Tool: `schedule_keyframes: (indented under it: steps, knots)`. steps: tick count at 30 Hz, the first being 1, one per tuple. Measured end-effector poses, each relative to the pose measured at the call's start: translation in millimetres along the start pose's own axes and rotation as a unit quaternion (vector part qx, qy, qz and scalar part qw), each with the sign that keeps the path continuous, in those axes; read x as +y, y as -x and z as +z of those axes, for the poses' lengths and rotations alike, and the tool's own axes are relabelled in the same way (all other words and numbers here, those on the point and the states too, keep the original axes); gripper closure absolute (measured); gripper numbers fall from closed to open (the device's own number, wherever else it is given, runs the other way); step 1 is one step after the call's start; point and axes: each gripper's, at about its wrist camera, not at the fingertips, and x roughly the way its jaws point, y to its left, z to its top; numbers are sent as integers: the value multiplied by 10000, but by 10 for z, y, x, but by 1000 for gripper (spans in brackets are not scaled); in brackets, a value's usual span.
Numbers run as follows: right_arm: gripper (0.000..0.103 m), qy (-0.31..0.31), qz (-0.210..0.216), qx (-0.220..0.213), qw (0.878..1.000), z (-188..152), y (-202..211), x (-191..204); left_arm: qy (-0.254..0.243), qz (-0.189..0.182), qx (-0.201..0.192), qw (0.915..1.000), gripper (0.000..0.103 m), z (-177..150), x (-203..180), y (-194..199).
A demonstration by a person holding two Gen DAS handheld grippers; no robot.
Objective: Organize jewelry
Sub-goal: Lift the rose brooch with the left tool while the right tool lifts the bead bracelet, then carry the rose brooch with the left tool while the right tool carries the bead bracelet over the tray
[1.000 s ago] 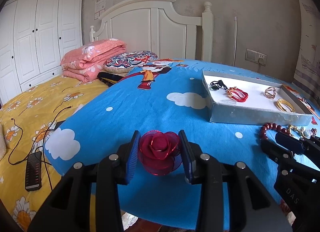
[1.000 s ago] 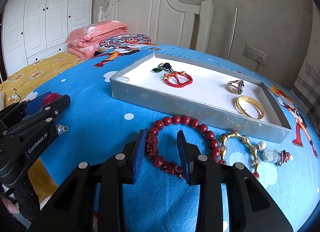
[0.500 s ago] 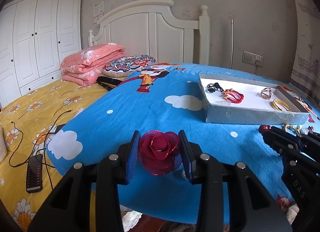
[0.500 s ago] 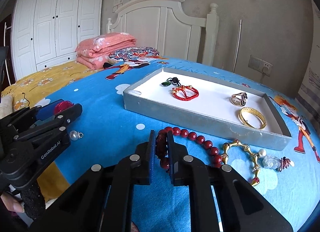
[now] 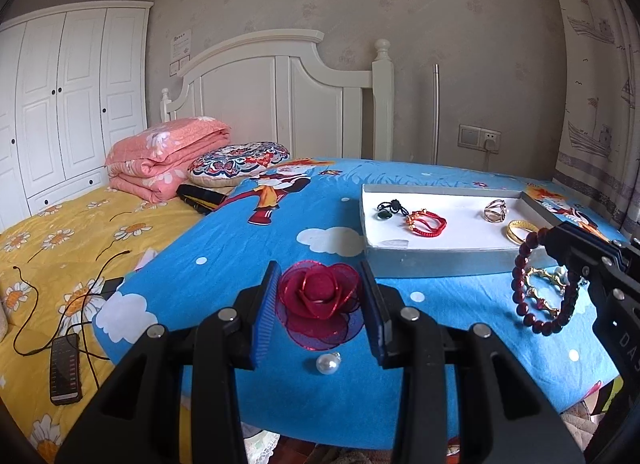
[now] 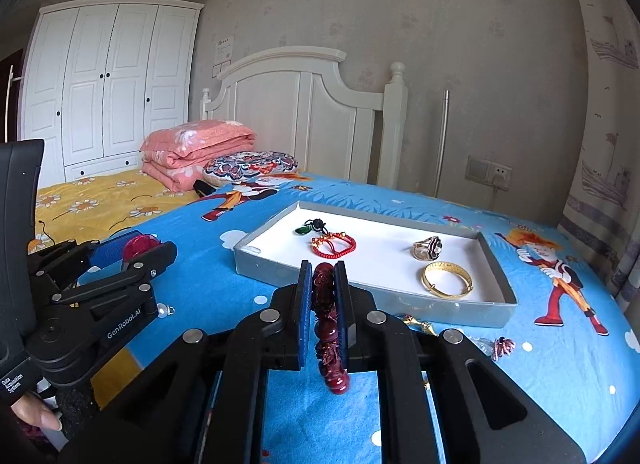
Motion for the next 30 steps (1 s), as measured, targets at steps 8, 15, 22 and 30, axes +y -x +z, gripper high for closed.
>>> schedule_keyframes:
  steps: [8,15,22,30]
  knots:
    - [92,-240,-206,64,9995,-53,76,-222,-184,-257,-193,9993,65,96,-225,158]
    - [92,-496,-333,89,9982,-96,86,-400,-362,-414,-201,9983,65,103,-433,161]
    - [92,-515,-404,71,9978,-86,81,-419,-505,-573,-184,9969,65,96,-598,118]
    - [92,-543,-465,142,9973,-54,5,-452,-366,-579,-75,9976,65,129,-578,29]
